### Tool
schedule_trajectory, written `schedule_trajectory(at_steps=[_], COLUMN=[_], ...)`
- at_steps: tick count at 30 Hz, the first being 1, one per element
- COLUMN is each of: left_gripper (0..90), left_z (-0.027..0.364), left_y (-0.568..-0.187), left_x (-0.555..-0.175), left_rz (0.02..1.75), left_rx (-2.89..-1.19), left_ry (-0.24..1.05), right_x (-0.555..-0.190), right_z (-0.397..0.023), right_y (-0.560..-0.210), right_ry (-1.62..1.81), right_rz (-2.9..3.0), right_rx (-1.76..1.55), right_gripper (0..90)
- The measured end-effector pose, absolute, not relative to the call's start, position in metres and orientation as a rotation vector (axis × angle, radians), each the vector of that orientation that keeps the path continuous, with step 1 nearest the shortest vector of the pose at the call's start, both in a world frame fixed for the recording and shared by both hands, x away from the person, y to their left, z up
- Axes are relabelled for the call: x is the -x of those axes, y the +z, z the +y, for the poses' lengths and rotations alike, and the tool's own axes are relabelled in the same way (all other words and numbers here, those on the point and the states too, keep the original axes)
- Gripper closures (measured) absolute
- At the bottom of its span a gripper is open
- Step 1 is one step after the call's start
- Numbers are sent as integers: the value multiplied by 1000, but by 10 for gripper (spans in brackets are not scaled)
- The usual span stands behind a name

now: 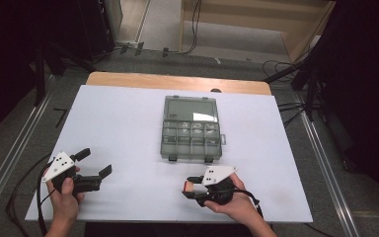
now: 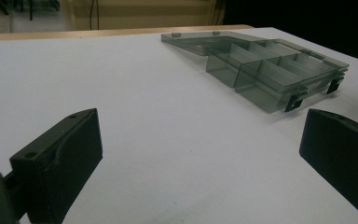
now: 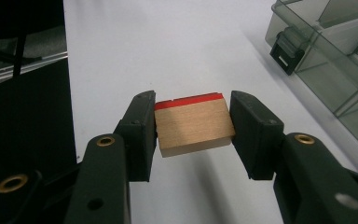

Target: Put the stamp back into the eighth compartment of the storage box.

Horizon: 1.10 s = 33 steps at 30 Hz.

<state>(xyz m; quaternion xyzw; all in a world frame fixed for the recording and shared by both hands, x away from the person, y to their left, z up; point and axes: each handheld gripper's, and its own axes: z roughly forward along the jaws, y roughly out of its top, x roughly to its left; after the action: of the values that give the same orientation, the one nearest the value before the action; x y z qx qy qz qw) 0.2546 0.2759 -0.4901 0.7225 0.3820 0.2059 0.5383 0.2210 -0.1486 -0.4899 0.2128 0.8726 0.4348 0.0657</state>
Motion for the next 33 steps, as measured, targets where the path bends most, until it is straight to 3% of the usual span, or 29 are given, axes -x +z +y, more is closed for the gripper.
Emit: schedule_trajectory(at_steps=[33], left_gripper=[0], left_z=[273], left_y=[-490], left_x=[-254], left_rz=[901], left_rx=[-1731], left_ry=[505], right_x=[-233], right_z=[-164], right_y=[-476], right_ry=[1353], right_rz=[2556], right_rx=[-735], right_gripper=[517])
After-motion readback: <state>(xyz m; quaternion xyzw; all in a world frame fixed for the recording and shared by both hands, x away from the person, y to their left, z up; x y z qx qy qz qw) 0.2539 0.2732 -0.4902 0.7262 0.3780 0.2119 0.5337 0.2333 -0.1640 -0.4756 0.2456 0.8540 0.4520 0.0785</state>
